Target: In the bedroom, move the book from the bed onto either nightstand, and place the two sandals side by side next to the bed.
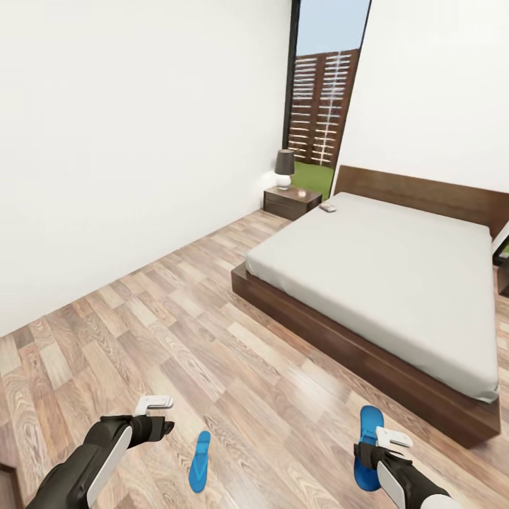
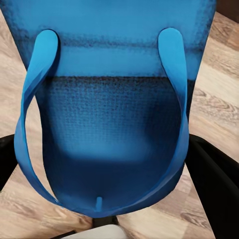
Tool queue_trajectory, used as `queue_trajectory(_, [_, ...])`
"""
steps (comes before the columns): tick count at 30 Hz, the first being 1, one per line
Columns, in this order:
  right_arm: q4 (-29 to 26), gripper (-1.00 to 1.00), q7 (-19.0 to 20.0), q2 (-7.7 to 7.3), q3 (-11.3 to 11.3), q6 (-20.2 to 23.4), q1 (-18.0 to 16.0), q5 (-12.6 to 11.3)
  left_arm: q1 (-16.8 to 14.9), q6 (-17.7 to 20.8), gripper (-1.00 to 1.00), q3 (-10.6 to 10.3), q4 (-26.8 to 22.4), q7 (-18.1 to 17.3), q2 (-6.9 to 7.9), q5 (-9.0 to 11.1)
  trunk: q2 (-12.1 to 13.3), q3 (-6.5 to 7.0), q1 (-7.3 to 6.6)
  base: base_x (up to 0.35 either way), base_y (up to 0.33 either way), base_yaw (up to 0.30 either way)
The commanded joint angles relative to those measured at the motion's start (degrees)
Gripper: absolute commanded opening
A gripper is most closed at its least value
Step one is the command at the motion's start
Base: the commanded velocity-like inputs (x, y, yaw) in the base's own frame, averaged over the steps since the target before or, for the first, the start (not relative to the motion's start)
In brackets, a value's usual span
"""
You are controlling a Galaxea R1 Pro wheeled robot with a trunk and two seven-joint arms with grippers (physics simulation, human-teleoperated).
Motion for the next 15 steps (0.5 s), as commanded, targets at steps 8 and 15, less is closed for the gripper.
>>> queue_trajectory(8, [-0.1, -1.0, -0.1, 0.01, -0.1, 0.3, 0.0, -0.4, -0.1, 0.2, 1.0, -0.1, -0.1, -0.1, 0.05, 0.0, -0.1, -0.11, 0.04, 0.041, 0.017, 0.003])
queue_trajectory(15, [-0.1, -1.0, -0.1, 0.0, -0.1, 0.3, 0.0, -0.4, -0.1, 0.2, 1.0, -0.1, 0.0, -0.1, 0.05, 0.0, -0.1, -0.11, 0.04, 0.094, 0.127, 0.0])
